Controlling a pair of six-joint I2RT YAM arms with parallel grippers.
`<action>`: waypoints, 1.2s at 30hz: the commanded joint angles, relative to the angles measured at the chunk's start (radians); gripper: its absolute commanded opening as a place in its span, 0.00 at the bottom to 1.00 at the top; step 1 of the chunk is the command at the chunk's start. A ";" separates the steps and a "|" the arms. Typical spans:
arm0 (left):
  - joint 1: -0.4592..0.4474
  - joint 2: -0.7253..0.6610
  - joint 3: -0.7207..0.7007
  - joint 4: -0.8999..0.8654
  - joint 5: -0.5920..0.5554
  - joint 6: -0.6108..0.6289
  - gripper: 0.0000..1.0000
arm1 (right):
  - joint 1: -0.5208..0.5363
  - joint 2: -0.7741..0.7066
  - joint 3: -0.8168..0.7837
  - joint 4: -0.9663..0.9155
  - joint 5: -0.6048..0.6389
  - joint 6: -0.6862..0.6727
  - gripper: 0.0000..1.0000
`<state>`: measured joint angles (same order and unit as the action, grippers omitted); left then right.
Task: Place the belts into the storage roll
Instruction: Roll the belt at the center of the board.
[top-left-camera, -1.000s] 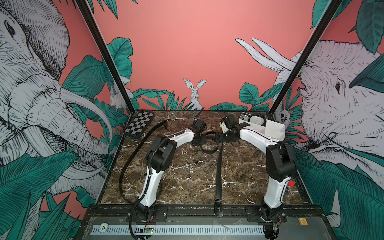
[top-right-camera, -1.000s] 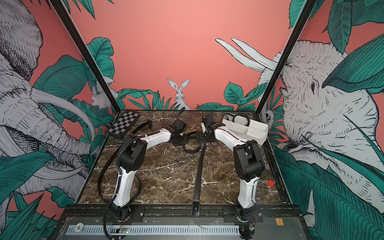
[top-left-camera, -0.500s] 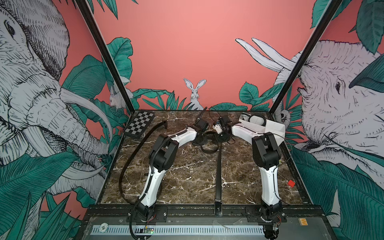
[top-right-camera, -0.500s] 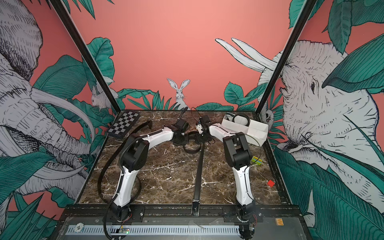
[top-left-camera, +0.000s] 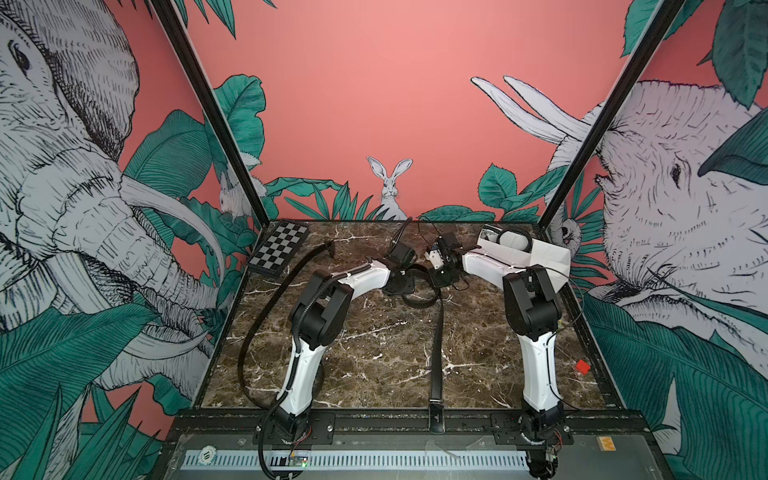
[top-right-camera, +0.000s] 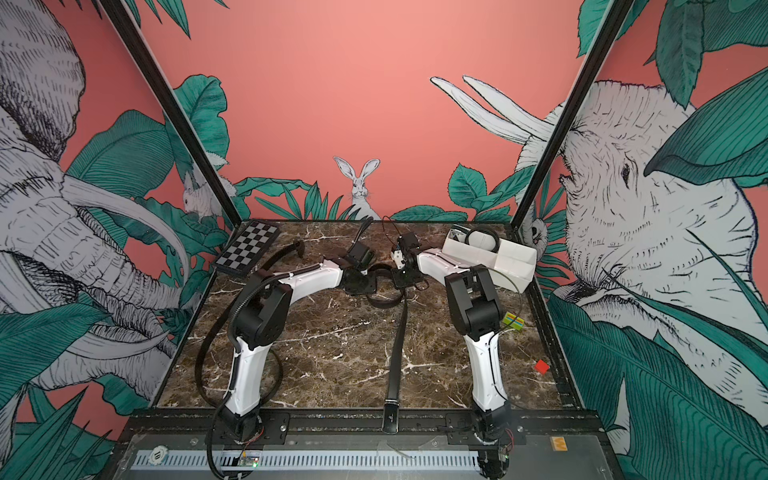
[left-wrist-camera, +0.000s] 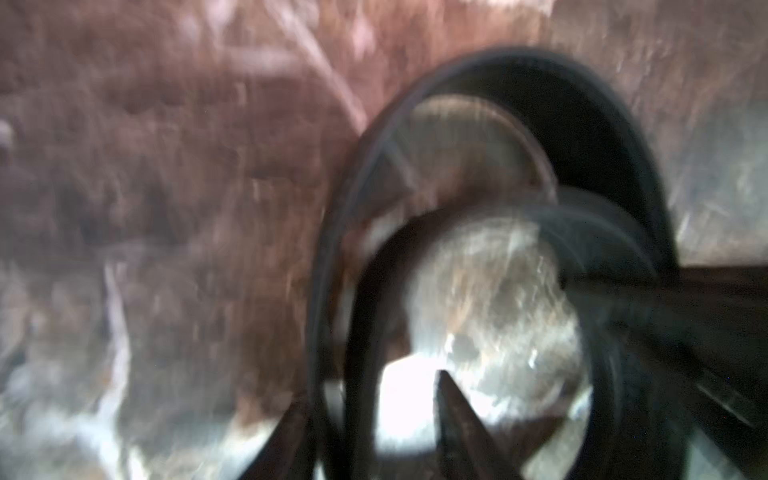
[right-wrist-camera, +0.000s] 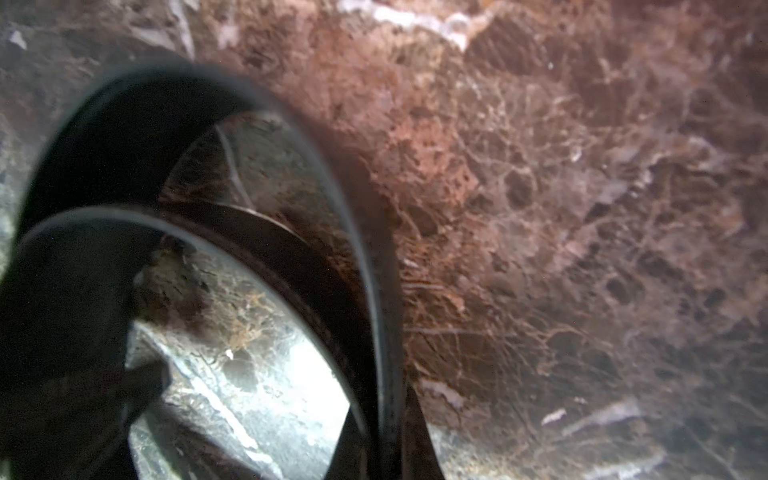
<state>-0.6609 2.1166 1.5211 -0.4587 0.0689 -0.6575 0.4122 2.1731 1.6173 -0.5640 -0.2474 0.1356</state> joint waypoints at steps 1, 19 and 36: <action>-0.007 -0.060 -0.142 -0.062 0.037 -0.011 0.69 | -0.001 0.012 -0.041 -0.099 0.012 0.035 0.00; -0.276 -0.198 -0.198 0.082 0.263 0.251 0.98 | -0.003 0.001 -0.064 -0.075 -0.004 0.112 0.00; -0.316 -0.030 -0.095 -0.419 -0.099 0.345 0.39 | -0.025 -0.013 -0.080 -0.113 0.033 0.087 0.00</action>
<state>-0.9699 2.0903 1.5158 -0.6552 0.1486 -0.3309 0.3923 2.1571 1.5845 -0.5415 -0.2592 0.2348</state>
